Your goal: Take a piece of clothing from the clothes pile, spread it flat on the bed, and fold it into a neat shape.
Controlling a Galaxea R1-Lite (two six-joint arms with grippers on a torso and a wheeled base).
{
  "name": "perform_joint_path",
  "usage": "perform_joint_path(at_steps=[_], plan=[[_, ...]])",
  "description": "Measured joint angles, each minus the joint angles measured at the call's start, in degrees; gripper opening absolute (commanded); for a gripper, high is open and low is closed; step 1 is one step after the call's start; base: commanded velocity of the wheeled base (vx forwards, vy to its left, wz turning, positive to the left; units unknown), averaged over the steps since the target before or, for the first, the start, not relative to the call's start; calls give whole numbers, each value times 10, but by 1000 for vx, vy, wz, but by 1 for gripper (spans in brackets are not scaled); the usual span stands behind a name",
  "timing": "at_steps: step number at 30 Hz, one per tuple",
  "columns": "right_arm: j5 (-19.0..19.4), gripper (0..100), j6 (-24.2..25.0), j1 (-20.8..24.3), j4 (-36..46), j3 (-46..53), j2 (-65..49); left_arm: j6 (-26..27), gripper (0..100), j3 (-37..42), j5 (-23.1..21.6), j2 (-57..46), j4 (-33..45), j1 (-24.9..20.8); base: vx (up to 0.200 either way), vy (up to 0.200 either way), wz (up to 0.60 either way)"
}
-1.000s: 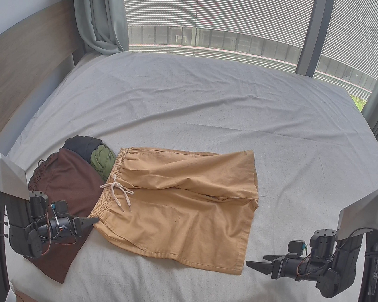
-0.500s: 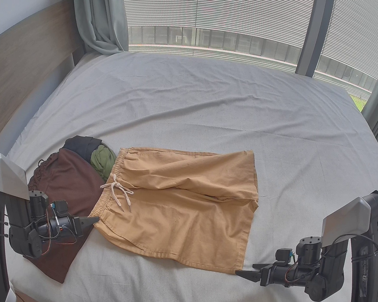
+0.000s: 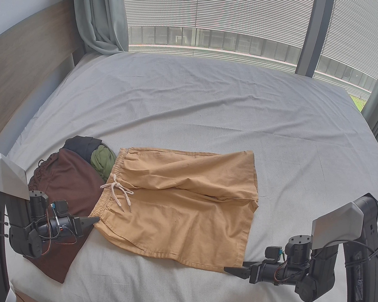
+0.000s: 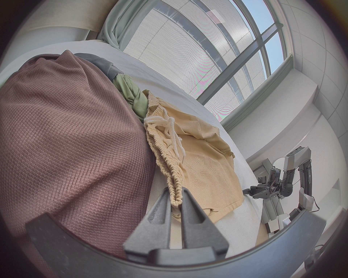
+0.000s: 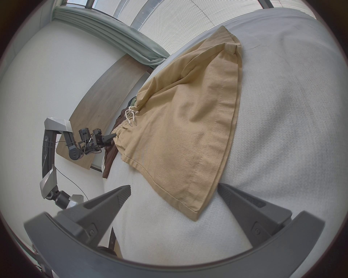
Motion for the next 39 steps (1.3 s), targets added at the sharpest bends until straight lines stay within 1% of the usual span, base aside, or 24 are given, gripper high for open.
perform_joint_path(at_steps=[8,18,33,34,39], plan=[[2,100,2,7,2,12,-7,0,0,-1,-1,0,0,0,0,0,0],[4,100,2,8,3,38,-42,3,0,-4,-1,0,0,-1,0,0,0],[6,100,2,11,1,40,-54,3,0,-5,-1,0,0,-1,0,0,0],[6,0,2,11,1,39,-54,4,0,-5,-1,0,0,-1,0,0,0],[6,0,2,9,1,36,-48,4,0,-5,-2,0,0,-1,0,0,0]])
